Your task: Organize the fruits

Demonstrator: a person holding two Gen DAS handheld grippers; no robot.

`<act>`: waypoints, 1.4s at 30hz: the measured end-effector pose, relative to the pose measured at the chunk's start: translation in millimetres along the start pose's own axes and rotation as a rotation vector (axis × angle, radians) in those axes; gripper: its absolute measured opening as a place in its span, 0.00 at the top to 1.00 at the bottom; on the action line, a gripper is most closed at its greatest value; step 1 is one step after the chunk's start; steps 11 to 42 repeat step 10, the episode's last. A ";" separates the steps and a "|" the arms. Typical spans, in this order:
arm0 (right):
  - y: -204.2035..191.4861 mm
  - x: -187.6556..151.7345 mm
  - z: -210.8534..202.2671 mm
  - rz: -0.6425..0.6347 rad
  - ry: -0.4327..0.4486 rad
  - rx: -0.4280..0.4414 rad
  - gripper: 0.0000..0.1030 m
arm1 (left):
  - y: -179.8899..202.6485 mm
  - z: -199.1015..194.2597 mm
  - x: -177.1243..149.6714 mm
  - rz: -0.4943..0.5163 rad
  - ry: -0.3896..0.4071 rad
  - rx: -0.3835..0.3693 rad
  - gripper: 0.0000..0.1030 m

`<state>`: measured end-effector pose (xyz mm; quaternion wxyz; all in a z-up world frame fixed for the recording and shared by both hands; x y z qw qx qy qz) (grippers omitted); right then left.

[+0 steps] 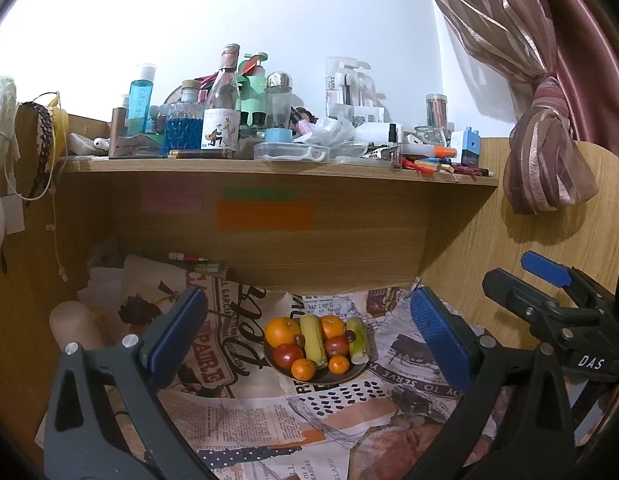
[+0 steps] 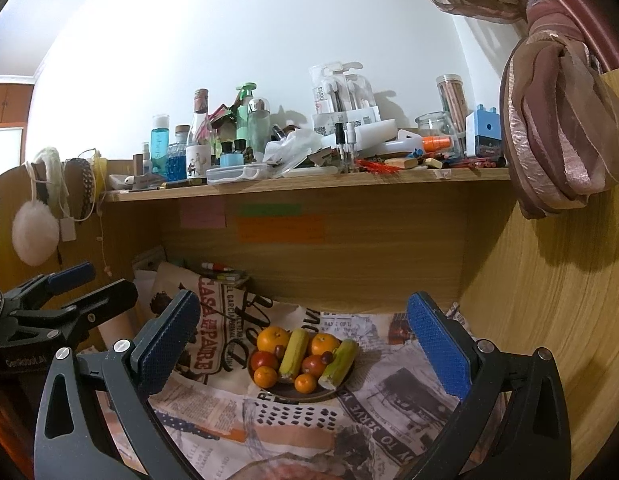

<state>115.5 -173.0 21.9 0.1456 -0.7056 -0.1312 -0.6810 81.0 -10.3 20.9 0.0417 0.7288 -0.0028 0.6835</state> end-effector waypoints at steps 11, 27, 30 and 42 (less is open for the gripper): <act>3.0 -2.0 6.8 -0.004 -0.013 -0.008 0.00 | -0.8 6.6 -4.9 -0.007 -0.019 -0.003 0.00; 3.0 -2.0 6.8 -0.004 -0.013 -0.008 0.00 | -0.8 6.6 -4.9 -0.007 -0.019 -0.003 0.00; 3.0 -2.0 6.8 -0.004 -0.013 -0.008 0.00 | -0.8 6.6 -4.9 -0.007 -0.019 -0.003 0.00; 3.0 -2.0 6.8 -0.004 -0.013 -0.008 0.00 | -0.8 6.6 -4.9 -0.007 -0.019 -0.003 0.00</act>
Point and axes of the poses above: each gripper's, at about its wrist camera, not at the fingertips, and z roughly the way its jaws point, y to its right, x to its top, the point moved 8 cm from there along z, roughly the way its jaws point, and after that the axes turned 8 degrees about y, right-handed, at the moved point
